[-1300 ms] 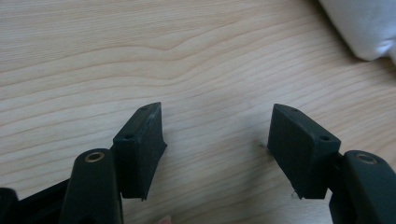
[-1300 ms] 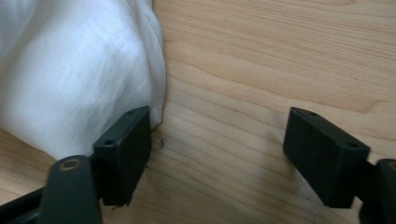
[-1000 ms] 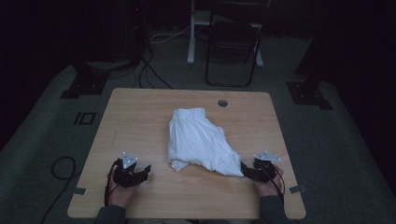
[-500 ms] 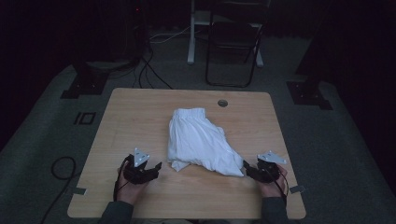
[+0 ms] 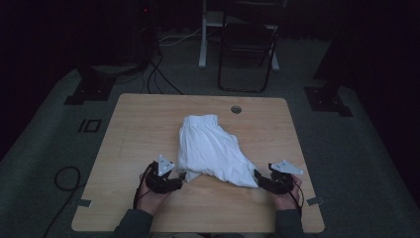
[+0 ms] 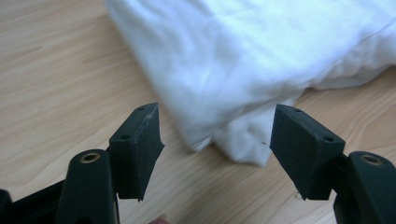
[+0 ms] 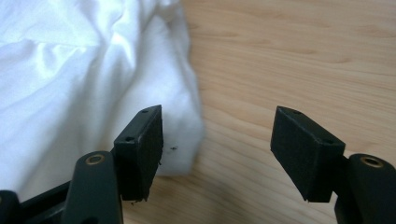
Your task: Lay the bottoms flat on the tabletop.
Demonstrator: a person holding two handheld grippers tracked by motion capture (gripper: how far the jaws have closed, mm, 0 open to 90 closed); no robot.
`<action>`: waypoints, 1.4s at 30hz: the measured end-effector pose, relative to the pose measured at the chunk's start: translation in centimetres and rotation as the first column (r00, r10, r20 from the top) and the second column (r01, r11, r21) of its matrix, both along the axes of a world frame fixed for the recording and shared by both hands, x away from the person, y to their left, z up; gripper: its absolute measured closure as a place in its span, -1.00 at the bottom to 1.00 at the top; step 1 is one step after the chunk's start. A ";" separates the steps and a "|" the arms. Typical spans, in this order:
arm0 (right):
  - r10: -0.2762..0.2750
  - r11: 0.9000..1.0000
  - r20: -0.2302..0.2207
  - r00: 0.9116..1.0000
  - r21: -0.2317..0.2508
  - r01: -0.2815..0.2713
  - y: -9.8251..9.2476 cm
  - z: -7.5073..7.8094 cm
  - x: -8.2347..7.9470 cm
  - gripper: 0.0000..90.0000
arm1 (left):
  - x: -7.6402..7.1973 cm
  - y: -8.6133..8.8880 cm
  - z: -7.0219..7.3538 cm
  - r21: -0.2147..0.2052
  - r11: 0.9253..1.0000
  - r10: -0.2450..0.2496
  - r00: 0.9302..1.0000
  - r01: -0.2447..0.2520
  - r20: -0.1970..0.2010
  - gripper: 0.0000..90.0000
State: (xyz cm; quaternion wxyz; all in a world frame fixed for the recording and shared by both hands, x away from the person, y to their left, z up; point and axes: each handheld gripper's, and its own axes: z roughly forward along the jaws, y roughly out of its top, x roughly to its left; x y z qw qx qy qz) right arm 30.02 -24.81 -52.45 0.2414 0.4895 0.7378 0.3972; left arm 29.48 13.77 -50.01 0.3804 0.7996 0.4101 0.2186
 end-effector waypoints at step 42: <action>0.120 0.992 -0.108 0.987 0.042 -0.116 2.1 -2.1 2.3 0.51 | 3.1 -3.8 0.9 0.073 0.997 0.027 0.999 -0.028 0.023 0.62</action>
